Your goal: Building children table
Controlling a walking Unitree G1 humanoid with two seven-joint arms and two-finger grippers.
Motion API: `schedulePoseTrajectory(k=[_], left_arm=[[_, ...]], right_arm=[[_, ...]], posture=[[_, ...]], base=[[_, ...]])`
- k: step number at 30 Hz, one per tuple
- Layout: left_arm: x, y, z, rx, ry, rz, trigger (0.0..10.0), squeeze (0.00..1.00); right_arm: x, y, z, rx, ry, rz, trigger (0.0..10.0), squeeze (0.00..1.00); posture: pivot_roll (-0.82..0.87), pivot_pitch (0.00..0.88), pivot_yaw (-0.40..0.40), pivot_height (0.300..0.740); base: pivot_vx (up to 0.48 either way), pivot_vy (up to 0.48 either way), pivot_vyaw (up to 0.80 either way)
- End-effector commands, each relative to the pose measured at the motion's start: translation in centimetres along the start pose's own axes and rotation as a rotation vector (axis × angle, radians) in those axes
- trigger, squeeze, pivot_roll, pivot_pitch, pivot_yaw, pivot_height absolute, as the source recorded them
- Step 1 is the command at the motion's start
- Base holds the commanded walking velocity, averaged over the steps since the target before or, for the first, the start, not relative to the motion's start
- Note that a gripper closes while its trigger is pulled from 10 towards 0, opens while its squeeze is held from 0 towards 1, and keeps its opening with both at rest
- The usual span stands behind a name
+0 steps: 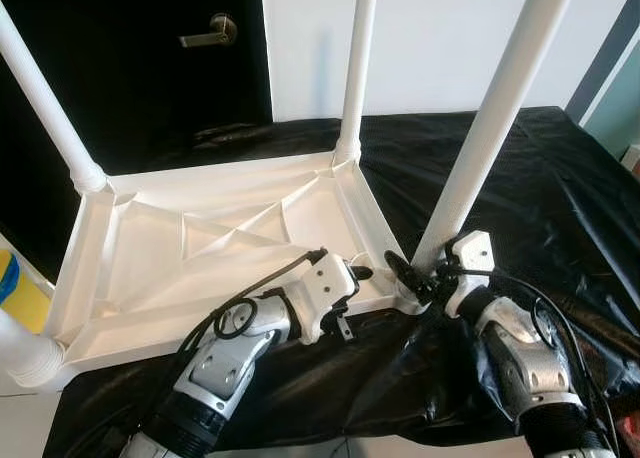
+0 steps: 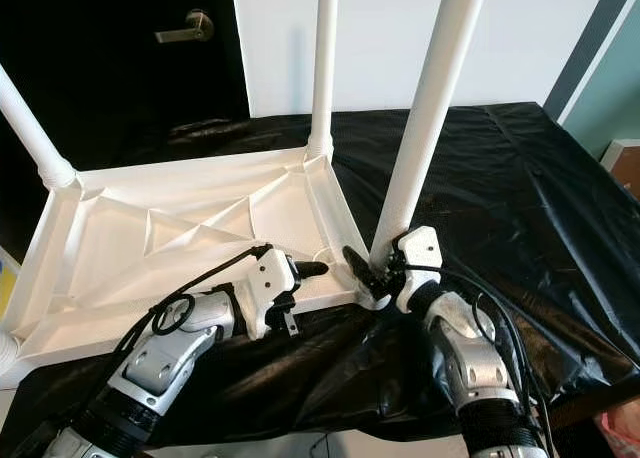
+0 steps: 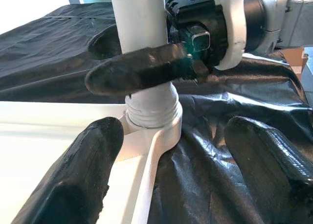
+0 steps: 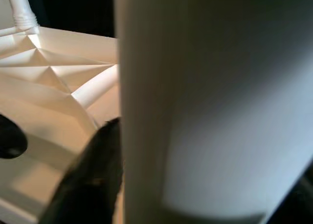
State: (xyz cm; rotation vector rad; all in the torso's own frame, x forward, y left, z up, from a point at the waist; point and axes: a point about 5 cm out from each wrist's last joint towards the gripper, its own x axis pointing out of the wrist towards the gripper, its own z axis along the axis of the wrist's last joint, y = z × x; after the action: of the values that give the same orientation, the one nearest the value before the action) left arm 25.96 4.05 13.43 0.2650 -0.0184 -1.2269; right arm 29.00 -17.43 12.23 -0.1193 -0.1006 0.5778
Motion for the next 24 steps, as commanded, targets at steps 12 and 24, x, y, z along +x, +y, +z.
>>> schedulePoseTrajectory(k=[12,24], left_arm=[[0.2,0.1,0.1,0.007,-0.009,-0.002,10.0,0.0],[0.7,0.1,0.2,0.007,-0.017,-0.003,10.0,0.0]], right_arm=[[-1.0,-0.4,-1.1,0.017,0.045,0.011,7.8,0.0],[-1.1,-1.0,-2.2,0.003,0.115,-0.142,10.0,0.0]], posture=[[-0.04,0.0,-0.029,0.74],[-0.05,0.0,-0.03,0.74]], base=[[0.0,0.0,0.0],[0.0,0.0,0.0]])
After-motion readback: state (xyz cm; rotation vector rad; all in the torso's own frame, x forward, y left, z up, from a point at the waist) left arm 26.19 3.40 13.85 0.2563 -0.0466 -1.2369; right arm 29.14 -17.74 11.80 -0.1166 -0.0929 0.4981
